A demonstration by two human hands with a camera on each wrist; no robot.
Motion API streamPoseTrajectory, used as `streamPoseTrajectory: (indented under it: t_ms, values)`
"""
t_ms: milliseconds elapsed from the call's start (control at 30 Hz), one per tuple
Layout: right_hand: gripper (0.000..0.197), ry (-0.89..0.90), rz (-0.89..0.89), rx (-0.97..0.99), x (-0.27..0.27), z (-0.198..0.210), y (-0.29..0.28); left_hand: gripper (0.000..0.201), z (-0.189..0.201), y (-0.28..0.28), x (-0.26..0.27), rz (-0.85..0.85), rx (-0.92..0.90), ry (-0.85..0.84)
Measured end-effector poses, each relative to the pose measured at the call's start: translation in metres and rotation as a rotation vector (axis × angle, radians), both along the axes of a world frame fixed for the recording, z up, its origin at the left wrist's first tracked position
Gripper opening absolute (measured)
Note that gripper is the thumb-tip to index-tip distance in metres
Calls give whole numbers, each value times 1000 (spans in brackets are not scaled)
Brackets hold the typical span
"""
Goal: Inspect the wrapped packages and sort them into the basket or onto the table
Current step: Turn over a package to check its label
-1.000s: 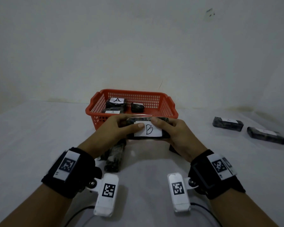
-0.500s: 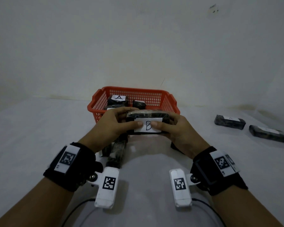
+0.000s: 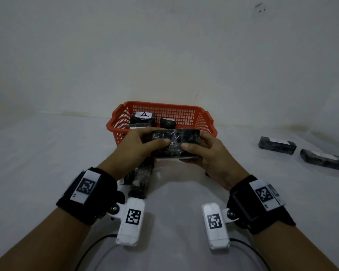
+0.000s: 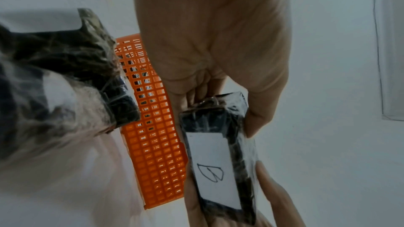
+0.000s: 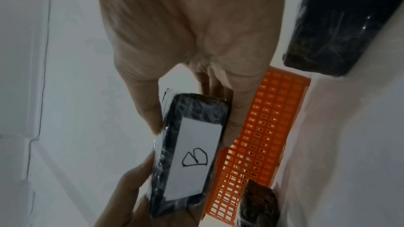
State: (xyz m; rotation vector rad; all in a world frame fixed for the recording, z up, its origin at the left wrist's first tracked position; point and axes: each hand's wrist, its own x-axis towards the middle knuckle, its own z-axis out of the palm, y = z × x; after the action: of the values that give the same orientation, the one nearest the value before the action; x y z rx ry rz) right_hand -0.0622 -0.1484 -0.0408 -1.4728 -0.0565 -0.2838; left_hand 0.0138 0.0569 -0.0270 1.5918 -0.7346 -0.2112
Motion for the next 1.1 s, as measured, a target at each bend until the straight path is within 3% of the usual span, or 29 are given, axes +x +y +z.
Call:
streamPoseTrajectory:
  t_ms: [200, 333, 533, 633, 800, 933, 1000, 1100]
  values:
    - [52, -35, -56, -36, -1, 0, -2, 35, 0, -2, -1, -40, -13, 13]
    - [49, -8, 5, -33, 0, 1, -1, 31, 0, -1, -2, 15, -35, -51]
    - [50, -46, -67, -137, -4, 0, -3, 47, -3, 2, 3, -44, -1, -4]
    - [54, -23, -45, -119, -1, -1, -4, 44, -2, 2, 3, -5, -7, -81]
    - [59, 97, 10, -8, -2, 2, -2, 60, -4, 0, 3, -32, 7, -150]
    - [42, 70, -23, 38, -2, 0, -4, 65, -6, -2, 3, -103, 22, -62]
    - [37, 37, -33, 17, -3, -2, -7, 60, -7, -4, 3, -81, 38, 27]
    - [40, 34, -20, -20, -2, -4, -5, 38, -6, -3, 1, -43, 67, -21]
